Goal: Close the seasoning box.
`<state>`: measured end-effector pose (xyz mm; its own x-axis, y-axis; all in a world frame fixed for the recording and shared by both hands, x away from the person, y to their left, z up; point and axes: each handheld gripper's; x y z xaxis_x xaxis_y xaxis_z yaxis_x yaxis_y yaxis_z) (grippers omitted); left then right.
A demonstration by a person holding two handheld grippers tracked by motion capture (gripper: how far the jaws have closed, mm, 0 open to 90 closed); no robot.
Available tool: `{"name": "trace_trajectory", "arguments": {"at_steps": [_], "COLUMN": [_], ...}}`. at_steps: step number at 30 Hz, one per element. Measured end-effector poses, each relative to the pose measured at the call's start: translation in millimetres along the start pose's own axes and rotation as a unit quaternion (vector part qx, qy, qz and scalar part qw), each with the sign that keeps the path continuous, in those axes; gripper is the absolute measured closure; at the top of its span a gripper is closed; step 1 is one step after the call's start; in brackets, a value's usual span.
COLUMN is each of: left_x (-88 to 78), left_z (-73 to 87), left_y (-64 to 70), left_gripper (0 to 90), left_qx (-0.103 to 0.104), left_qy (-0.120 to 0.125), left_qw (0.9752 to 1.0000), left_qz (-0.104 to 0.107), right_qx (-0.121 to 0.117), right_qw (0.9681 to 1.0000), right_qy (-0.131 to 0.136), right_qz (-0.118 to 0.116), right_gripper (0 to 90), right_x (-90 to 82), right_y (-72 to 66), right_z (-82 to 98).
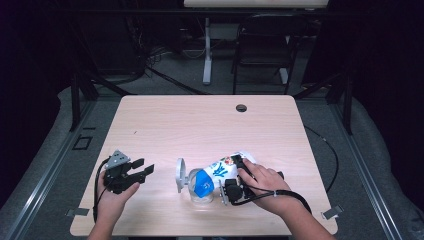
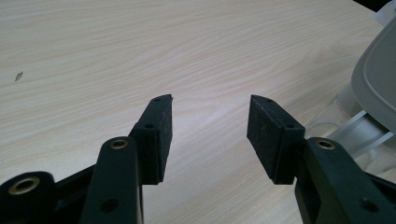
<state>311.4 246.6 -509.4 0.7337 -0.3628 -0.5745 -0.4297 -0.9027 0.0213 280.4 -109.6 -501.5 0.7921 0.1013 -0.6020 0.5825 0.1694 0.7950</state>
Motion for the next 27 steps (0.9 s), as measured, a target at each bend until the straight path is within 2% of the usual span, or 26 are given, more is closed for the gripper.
{"name": "trace_trajectory", "arguments": {"at_steps": [14, 18, 27], "left_x": [-0.2, -0.4, -0.3], "left_z": [-0.1, -0.1, -0.2], "left_y": [-0.1, -0.3, -0.2], "left_gripper": [50.9, 50.9, 50.9], "left_qx": [-0.001, -0.002, 0.000], "left_qy": [0.000, 0.001, 0.001], "left_qw": [1.0000, 1.0000, 1.0000], "left_qz": [0.000, 0.000, 0.001], "right_qx": [-0.006, -0.016, -0.017], "right_qw": [1.0000, 0.9998, 0.9998], "right_qy": [0.001, -0.014, -0.009], "right_qz": [0.001, 0.003, -0.001], "right_gripper": [50.2, 50.2, 50.4], "right_x": [0.0, -2.6, -1.9], "right_y": [0.5, 2.3, 2.9], "right_z": [-0.4, -1.8, -1.9]}}
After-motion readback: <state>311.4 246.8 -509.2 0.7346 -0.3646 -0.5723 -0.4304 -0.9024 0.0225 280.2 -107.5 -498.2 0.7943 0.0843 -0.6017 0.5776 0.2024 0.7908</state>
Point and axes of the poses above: each handheld gripper's, and its own axes: x roughly forward along the jaws, z roughly out of its underside, y roughly to its right, and after that the axes turned 10 degrees about -z, right-handed
